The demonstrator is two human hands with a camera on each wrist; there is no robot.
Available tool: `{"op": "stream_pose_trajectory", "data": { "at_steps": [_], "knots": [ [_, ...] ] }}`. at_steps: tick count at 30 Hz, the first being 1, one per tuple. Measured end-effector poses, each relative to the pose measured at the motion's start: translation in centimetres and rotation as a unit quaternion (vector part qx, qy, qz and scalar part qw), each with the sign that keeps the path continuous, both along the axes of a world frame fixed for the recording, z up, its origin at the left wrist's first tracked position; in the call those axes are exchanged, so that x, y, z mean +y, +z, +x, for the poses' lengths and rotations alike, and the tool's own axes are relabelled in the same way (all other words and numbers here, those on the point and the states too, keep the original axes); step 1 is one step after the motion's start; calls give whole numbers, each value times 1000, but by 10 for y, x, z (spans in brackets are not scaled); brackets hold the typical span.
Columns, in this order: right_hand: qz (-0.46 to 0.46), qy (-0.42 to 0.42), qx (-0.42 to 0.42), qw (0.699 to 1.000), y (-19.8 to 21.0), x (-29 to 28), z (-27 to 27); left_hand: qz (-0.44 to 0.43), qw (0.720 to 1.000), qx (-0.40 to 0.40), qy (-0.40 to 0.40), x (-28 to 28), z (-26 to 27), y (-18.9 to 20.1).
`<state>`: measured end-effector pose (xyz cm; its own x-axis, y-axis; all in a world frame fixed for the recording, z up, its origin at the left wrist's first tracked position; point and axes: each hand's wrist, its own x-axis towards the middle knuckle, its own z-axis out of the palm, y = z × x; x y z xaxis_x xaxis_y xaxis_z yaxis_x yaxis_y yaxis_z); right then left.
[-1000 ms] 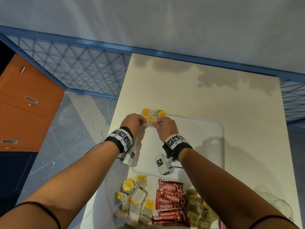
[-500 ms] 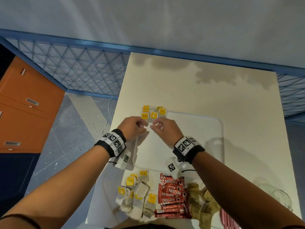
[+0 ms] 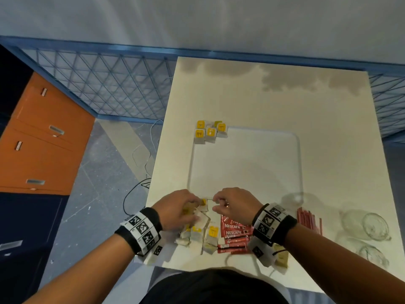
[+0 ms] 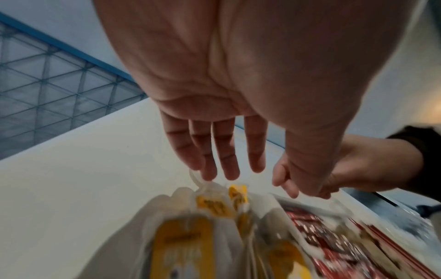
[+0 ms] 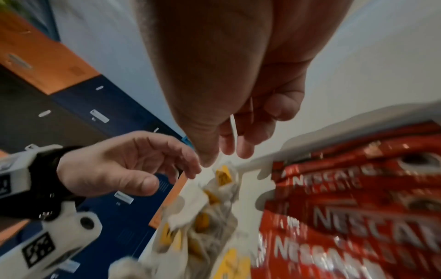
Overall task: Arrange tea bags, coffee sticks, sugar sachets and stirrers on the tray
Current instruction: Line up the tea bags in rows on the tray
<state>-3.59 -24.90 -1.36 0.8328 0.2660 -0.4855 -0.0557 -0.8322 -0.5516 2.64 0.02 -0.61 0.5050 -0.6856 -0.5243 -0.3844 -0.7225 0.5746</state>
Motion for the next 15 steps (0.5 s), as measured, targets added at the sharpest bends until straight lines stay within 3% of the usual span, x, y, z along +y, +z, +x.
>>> {"op": "stream_pose_trajectory", "data": {
  "at_steps": [8, 15],
  "knots": [
    [-99, 118, -2, 988, -2, 36, -53, 57, 981, -105, -150, 0, -56, -10],
    [-142, 134, -15, 981, -6, 52, -76, 102, 965, -170, -170, -1, -79, -28]
  ]
}}
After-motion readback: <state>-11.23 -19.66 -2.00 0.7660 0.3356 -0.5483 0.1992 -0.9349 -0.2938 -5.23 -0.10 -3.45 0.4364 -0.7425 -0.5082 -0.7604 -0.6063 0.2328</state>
